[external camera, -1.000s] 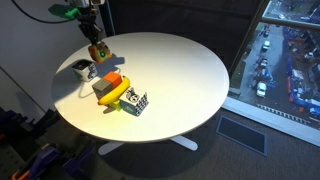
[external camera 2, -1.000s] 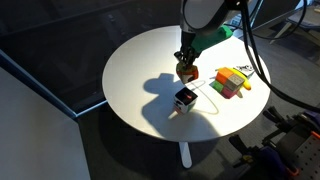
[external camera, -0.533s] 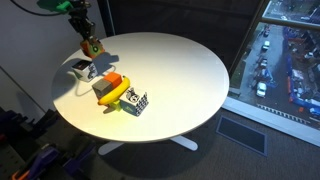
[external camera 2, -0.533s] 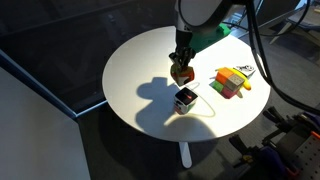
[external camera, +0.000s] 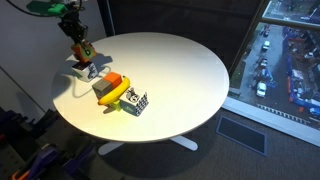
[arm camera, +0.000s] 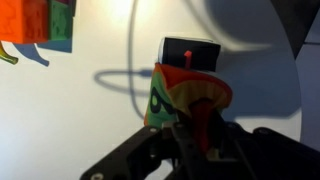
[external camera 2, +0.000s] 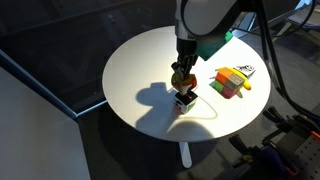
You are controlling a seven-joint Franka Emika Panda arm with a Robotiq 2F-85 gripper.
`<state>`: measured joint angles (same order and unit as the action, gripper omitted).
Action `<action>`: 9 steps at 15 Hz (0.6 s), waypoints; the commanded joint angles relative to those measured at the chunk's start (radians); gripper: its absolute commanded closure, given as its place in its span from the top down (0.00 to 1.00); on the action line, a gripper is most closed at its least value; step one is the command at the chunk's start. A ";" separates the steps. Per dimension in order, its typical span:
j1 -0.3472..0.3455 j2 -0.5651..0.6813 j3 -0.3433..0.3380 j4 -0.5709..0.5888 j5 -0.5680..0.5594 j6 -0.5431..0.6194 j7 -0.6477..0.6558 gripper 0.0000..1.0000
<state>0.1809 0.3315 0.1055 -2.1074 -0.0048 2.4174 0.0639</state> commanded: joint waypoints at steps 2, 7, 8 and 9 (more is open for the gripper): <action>-0.026 -0.068 0.028 -0.064 0.037 -0.015 -0.063 0.08; -0.025 -0.090 0.029 -0.100 0.042 -0.010 -0.077 0.08; -0.025 -0.092 0.029 -0.106 0.043 -0.009 -0.079 0.08; -0.026 -0.090 0.029 -0.108 0.044 -0.010 -0.082 0.08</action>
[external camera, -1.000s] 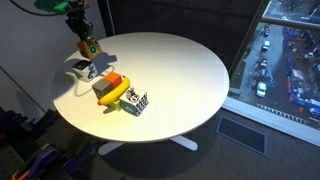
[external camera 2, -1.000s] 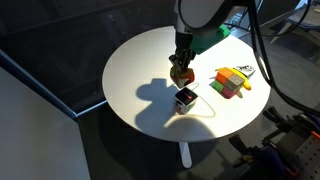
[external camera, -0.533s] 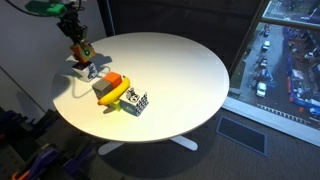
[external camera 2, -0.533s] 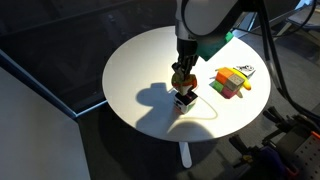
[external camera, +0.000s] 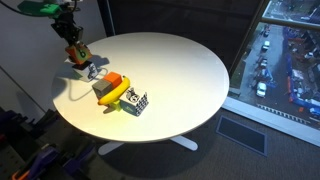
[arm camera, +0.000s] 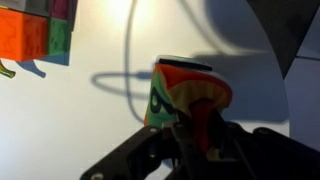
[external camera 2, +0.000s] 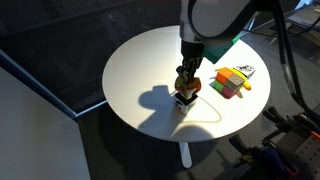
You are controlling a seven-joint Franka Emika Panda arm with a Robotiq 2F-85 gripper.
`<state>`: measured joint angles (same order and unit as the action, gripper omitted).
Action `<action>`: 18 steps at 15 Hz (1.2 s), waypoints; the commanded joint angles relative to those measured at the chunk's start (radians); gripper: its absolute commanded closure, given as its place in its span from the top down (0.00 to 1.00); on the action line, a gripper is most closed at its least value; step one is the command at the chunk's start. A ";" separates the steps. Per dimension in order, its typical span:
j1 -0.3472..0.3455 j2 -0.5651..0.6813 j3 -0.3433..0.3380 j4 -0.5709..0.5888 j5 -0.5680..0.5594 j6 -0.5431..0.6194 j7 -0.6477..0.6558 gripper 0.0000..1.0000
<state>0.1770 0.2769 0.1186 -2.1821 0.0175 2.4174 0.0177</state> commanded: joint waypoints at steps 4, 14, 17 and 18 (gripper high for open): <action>-0.026 -0.025 0.017 -0.043 0.025 0.001 -0.046 0.08; -0.023 -0.010 0.026 -0.031 0.020 0.008 -0.054 0.08; -0.025 -0.003 0.024 -0.025 0.019 0.014 -0.056 0.08; -0.026 -0.001 0.024 -0.024 0.019 0.017 -0.056 0.08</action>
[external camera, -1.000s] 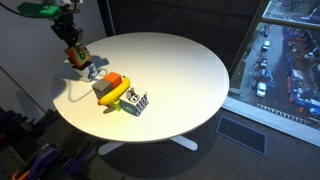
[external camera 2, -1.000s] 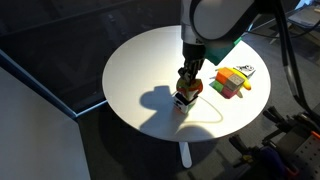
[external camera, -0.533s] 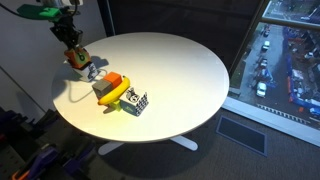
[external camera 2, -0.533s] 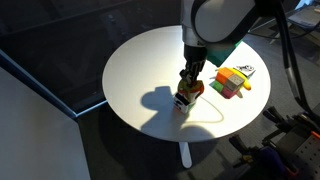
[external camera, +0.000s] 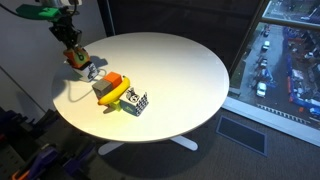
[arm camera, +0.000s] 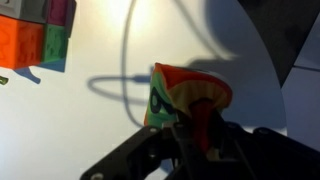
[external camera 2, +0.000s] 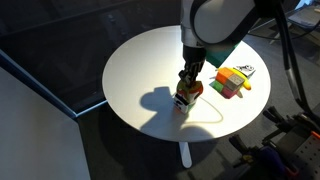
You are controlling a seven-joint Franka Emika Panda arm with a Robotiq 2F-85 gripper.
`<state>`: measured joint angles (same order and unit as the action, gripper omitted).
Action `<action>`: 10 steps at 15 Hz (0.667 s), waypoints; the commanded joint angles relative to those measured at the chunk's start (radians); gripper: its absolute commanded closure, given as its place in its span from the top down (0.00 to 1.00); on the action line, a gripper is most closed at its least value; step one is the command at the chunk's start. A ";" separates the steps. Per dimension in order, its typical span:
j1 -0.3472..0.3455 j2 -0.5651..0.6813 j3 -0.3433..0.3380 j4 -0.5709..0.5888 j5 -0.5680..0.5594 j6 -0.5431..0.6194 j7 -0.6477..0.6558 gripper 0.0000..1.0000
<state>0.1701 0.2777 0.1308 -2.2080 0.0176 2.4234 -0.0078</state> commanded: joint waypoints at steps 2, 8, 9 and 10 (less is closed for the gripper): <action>-0.020 0.003 0.011 0.007 0.018 0.015 -0.030 0.08; -0.028 0.019 0.010 0.022 0.019 0.024 -0.034 0.08; -0.030 0.021 0.011 0.022 0.021 0.027 -0.037 0.08; -0.032 0.024 0.012 0.022 0.023 0.031 -0.040 0.08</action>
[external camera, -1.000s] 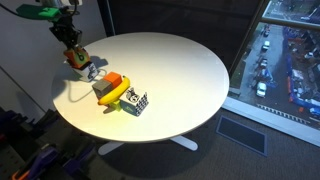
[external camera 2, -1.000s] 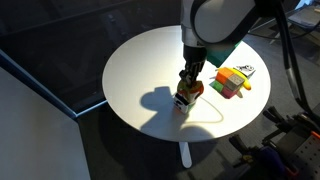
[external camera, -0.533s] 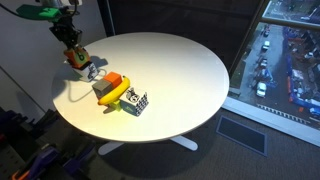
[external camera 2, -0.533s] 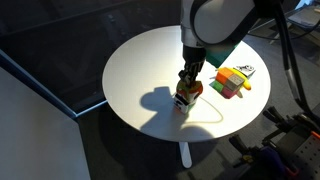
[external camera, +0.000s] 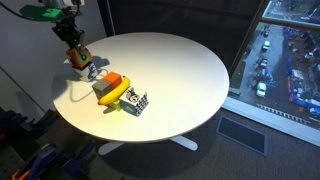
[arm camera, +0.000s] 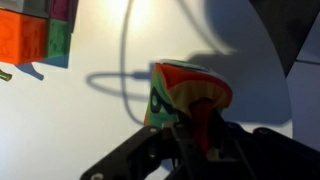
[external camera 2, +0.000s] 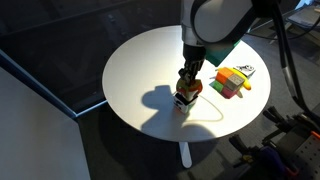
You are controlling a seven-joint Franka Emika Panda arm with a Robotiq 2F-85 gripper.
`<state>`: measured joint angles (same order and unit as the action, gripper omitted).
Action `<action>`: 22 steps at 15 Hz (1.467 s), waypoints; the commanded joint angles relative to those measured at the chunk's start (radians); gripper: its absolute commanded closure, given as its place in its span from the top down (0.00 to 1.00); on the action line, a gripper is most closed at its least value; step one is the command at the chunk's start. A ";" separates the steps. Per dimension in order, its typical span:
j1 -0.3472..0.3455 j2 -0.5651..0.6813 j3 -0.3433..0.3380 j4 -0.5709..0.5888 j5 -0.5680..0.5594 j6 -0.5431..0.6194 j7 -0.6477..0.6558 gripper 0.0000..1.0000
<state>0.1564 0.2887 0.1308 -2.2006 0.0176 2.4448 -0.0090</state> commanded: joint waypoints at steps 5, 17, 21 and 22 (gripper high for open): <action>-0.026 0.026 0.015 0.021 0.029 0.021 -0.059 0.07; -0.026 0.035 0.033 0.020 0.064 0.038 -0.081 0.07; -0.027 0.029 0.030 0.010 0.061 0.040 -0.079 0.07; -0.028 0.027 0.029 0.008 0.060 0.041 -0.079 0.07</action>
<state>0.1489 0.3185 0.1483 -2.1943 0.0542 2.4811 -0.0561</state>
